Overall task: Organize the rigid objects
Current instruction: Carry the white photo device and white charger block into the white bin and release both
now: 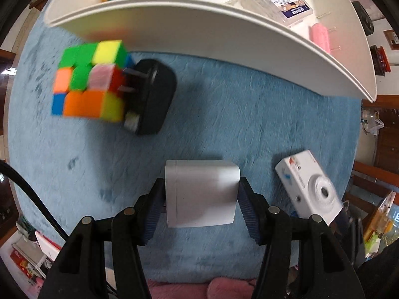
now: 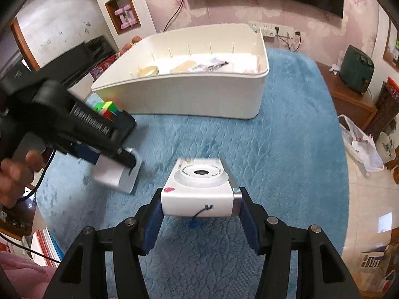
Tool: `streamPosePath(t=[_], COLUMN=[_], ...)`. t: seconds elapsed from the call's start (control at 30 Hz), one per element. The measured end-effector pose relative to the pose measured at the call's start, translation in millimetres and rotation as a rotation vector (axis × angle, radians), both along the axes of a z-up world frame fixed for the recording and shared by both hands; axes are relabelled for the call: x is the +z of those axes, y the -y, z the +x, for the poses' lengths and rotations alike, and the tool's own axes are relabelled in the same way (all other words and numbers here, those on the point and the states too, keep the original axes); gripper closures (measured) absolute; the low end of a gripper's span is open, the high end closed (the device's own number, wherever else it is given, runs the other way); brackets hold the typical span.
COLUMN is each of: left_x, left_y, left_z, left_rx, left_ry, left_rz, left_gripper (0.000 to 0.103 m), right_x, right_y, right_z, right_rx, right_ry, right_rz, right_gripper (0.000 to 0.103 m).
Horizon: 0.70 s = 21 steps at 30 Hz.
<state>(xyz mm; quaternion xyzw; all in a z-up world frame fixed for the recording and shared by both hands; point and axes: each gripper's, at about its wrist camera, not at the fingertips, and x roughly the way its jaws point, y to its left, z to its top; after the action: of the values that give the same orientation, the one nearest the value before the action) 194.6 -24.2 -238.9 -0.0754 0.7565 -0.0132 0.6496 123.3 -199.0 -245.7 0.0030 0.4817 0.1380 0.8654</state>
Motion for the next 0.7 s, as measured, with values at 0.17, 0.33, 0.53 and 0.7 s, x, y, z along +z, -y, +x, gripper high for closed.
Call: streamPosePath(t=[0.17, 0.33, 0.53, 0.7], left_x=[13.2, 29.5, 52.5, 71.5], left_y=[0.4, 0.5, -12.3, -28.0], left_z=[-17.4, -25.0, -25.7, -15.6], left_rx=[-0.017, -0.025, -0.019, -0.027], left_ry=[0.013, 0.029, 0.064, 0.101], left_rz=[-0.006, -0.012, -0.033, -0.035], left_gripper=[0.042, 0.042, 0.042, 0.042], right_x=[16.2, 29.2, 50.6, 70.1], right_y=[0.2, -5.3, -16.2, -26.8], right_z=[-3.4, -5.8, -8.3, -3.0], right_rx=[-0.002, -0.002, 0.01, 0.004], right_ry=[0.039, 0.063, 0.102, 0.152], right_rz=[0.002, -0.005, -0.004, -0.001], right_gripper=[0.046, 0.046, 0.046, 0.046])
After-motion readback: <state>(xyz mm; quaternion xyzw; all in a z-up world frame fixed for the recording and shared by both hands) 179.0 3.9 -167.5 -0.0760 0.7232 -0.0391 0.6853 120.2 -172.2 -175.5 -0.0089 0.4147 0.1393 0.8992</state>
